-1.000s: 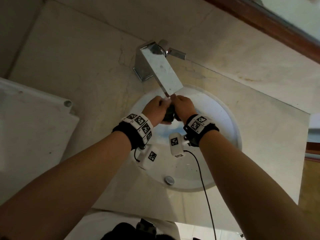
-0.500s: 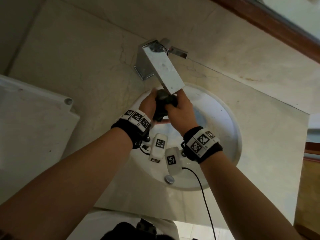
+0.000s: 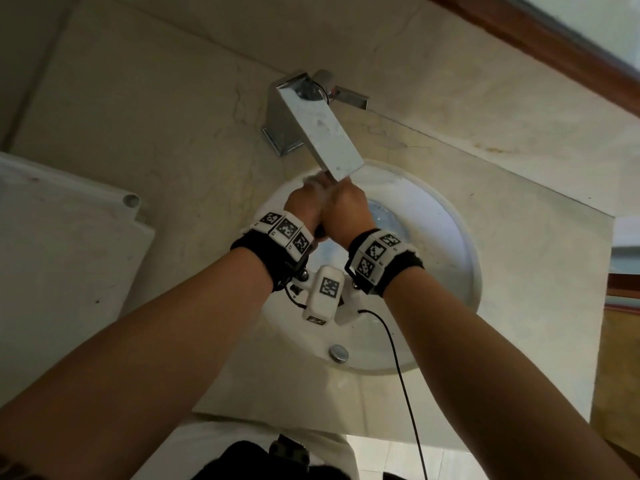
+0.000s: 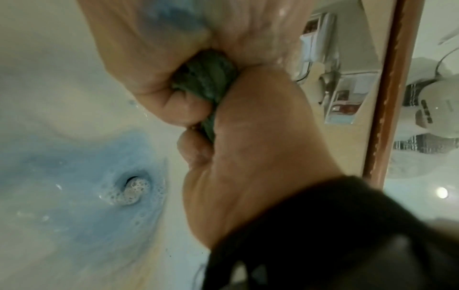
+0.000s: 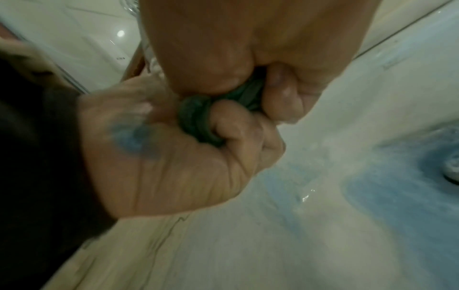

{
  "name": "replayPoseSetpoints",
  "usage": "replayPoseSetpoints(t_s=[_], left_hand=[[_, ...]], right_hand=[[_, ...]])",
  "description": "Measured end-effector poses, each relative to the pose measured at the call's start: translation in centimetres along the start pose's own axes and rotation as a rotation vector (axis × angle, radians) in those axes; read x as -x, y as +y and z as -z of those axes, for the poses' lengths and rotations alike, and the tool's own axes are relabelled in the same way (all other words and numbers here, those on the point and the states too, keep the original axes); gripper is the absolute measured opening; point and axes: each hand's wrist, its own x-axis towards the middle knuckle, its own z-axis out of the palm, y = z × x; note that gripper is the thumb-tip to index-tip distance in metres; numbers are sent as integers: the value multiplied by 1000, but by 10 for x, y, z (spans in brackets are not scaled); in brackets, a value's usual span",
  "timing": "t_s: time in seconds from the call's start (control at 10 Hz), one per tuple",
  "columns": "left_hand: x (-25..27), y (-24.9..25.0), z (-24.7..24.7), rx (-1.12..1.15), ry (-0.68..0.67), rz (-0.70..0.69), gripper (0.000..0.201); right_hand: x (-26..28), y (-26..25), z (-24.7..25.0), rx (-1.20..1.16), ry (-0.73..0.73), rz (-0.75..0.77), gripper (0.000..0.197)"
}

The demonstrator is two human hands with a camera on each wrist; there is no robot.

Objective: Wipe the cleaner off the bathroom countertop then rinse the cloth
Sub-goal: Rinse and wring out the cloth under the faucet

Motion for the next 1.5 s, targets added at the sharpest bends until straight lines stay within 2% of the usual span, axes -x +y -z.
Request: replayPoseSetpoints(t_s=[0.1,0.2,0.3,0.4,0.5,0.6,0.7,0.8,0.9,1.0,1.1,1.2,1.3,1.4,1.5], left_hand=[[0,0,1,-484,-53,-68,12],[-17,-13,3,-277,14,-119,37],[-16,-8,1,-407,79,-269,32],[-13,-1,3,-664,20,-414,28],[-14,-10,14,-786,-28,-454,13],[-11,-22,22,-689,-25,-496,11],[-8,-26,20,-425,-28,-479,19],[-13,-24,17,-170,27,-218,17],[-16,-22,18,228,-178,122,42],[-17,-17,20,509,-299,171,51],[-13,-9,19,522,-252,182,56],[-11,-7,12,343,-161,120,52],[-10,-7,5,343,-208,121,46],[-5,-1,1,239,-139,78,33],[-7,-2,0,184,-114,29,28]], right_hand=[[-11,1,1,58,-123,-86,27],[-13,-2,10,-97,-165,-230,32],[-11,0,13,-189,-147,-268,37],[-10,9,7,-205,-89,-315,32],[-6,21,10,-583,9,-430,19],[3,28,15,-903,-51,-579,16],[7,29,8,-807,-49,-543,49],[12,24,4,-563,133,-366,39],[19,10,3,-608,194,-243,21],[29,3,2,-628,162,-173,22],[35,6,8,-656,114,-85,11],[34,9,2,-352,138,1,15],[23,4,-8,-284,194,-6,35],[6,0,-8,-330,212,-32,35],[-7,4,-9,-178,130,-58,32]])
